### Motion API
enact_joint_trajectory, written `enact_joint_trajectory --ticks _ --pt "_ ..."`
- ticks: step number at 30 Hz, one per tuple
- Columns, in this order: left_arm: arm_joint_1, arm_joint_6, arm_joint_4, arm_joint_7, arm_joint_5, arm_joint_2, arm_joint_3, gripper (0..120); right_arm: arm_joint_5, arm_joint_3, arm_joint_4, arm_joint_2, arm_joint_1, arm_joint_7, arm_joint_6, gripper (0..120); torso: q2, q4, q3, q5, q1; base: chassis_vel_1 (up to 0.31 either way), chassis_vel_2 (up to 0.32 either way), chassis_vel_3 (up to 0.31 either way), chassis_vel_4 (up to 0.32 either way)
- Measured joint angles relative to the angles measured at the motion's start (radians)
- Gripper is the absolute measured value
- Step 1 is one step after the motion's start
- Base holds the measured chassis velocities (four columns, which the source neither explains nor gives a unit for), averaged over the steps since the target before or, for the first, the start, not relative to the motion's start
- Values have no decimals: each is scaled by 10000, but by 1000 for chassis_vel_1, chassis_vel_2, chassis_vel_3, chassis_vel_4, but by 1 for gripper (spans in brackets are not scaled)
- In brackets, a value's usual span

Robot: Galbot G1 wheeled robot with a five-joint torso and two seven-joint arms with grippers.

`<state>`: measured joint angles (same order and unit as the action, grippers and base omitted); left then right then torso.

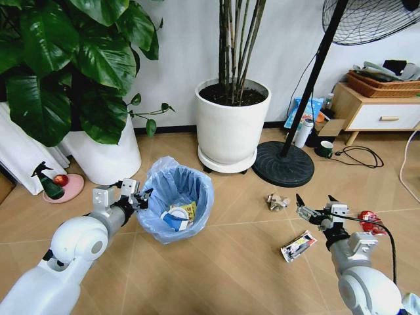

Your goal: Pick up the trash bin and place the garbage on the floor into it.

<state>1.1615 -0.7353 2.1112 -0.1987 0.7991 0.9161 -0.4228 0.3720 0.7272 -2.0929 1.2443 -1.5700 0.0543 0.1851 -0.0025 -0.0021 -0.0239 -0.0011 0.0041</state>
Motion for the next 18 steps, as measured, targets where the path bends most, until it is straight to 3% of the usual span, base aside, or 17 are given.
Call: enact_joint_trajectory --ticks 18 --pt "-74 0 -52 15 -28 128 107 0 -36 59 704 121 1 12 -185 100 0 -4 0 6 0 -150 -156 164 141"
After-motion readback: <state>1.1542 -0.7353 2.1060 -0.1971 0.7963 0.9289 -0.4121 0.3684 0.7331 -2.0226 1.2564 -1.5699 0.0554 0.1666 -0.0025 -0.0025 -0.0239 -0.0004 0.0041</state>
